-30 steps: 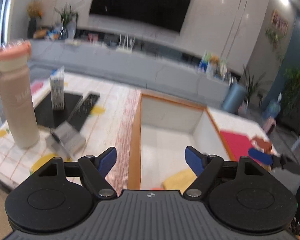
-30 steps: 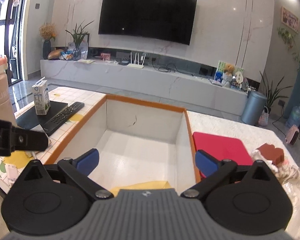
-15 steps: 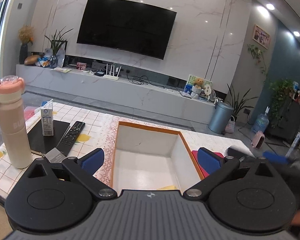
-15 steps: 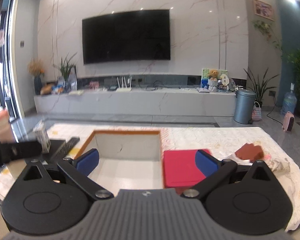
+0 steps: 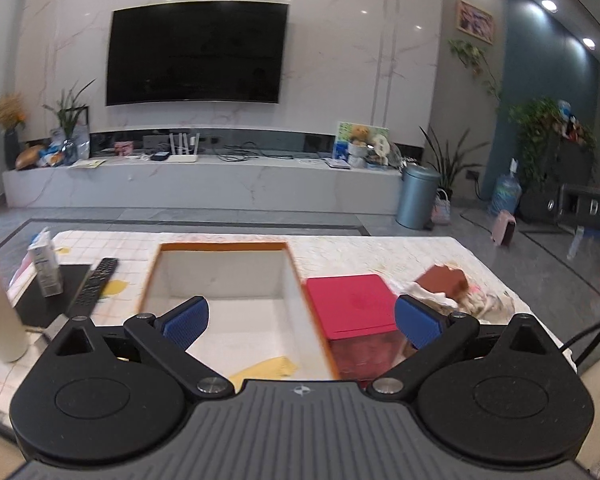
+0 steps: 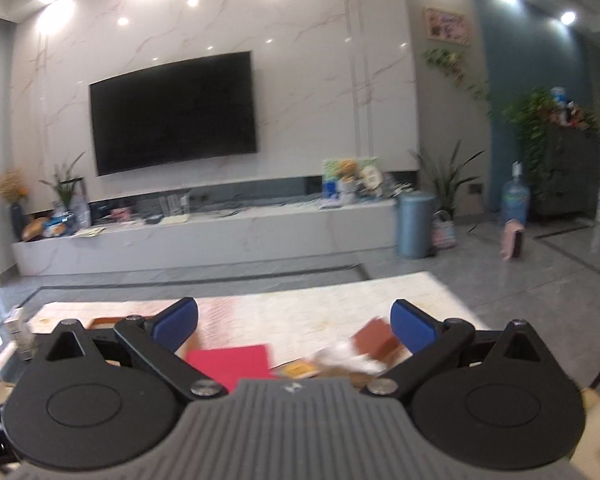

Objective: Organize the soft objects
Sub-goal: 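Withdraw both tools from the box back toward the soft items, then grasp the white mesh cloth with the left tool and lift it, then grasp the clear plastic bag with the right tool while the left tool holds the white cloth, then carry the plastic bag with the right tool while the left tool carries the cloth toward the cardboard box, then open the left tool to drop the cloth while the right tool releases the bag into the box, then withdraw both tools from the box back toward the soft items on the table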

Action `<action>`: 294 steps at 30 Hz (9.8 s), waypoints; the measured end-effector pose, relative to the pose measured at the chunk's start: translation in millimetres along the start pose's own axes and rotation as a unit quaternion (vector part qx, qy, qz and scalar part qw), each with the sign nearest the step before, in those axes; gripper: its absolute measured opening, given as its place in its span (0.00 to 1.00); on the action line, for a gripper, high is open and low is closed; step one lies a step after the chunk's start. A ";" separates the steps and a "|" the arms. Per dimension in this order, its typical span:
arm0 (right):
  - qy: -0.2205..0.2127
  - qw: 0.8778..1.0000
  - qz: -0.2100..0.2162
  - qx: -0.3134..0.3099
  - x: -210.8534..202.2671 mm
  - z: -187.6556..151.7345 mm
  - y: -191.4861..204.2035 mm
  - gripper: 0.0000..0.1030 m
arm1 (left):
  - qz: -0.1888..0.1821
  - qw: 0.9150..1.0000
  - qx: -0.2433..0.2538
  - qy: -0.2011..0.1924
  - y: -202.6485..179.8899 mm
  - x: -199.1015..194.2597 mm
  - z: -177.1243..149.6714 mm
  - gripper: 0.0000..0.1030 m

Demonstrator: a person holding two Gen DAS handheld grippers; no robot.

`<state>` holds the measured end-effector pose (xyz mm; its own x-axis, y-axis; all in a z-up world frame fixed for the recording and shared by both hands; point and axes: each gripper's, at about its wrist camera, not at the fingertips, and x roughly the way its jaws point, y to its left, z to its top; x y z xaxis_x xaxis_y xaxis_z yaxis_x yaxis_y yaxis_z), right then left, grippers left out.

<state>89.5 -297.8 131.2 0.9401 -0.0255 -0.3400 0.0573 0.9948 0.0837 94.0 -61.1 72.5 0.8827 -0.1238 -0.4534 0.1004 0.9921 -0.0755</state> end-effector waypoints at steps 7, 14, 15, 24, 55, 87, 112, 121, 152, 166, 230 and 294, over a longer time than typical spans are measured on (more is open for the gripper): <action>0.026 0.999 -0.041 0.012 28.3 -4.9 -56.7 0.98 | -0.040 0.998 0.039 0.035 -54.5 37.7 -12.3 1.00; 0.088 0.993 -0.038 0.062 63.7 -54.4 -103.8 0.98 | -0.073 0.991 0.081 0.073 -100.6 80.6 -34.6 1.00; 0.095 0.992 -0.044 0.070 69.1 -61.9 -110.4 0.98 | -0.078 0.990 0.086 0.079 -106.2 86.8 -38.8 1.00; 0.151 0.968 -0.085 0.179 115.4 -107.2 -165.3 0.98 | -0.173 0.969 0.129 0.118 -152.6 122.9 -90.1 1.00; 0.177 0.953 -0.227 0.094 121.6 -127.7 -171.0 0.98 | -0.228 0.938 0.216 0.150 -241.9 191.6 -156.2 0.76; 0.220 0.954 -0.146 0.140 139.0 -145.0 -172.4 0.97 | -0.184 0.965 0.160 0.097 -156.5 141.0 -100.3 0.04; 0.267 0.960 -0.074 -0.036 195.1 -172.9 -111.2 0.58 | -0.184 0.967 0.140 0.108 -131.4 145.1 -109.5 0.06; 0.280 0.958 -0.064 -0.018 183.0 -167.1 -114.4 0.34 | -0.175 0.967 0.157 0.100 -137.1 139.8 -107.7 0.06; 0.193 0.977 -0.048 0.072 105.7 -128.0 -148.5 0.27 | -0.086 0.986 0.132 0.057 -137.3 90.4 -62.9 0.06; 0.121 0.991 0.005 0.065 52.2 -84.7 -126.6 0.27 | -0.089 0.988 0.128 0.020 -141.2 63.7 -46.7 0.06; 0.170 0.975 0.123 -0.072 111.5 -110.0 197.8 0.28 | -0.031 0.985 -0.084 0.148 144.9 111.1 -55.4 0.06; 0.151 0.969 0.168 -0.103 103.7 -123.9 239.4 0.98 | 0.153 0.975 -0.156 -0.052 197.0 12.9 -11.8 1.00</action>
<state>159.1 -50.1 -0.1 0.7507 0.3016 -0.5878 -0.3316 0.9415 0.0597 119.7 132.5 41.3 0.8930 0.1954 -0.4053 -0.3044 0.9258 -0.2242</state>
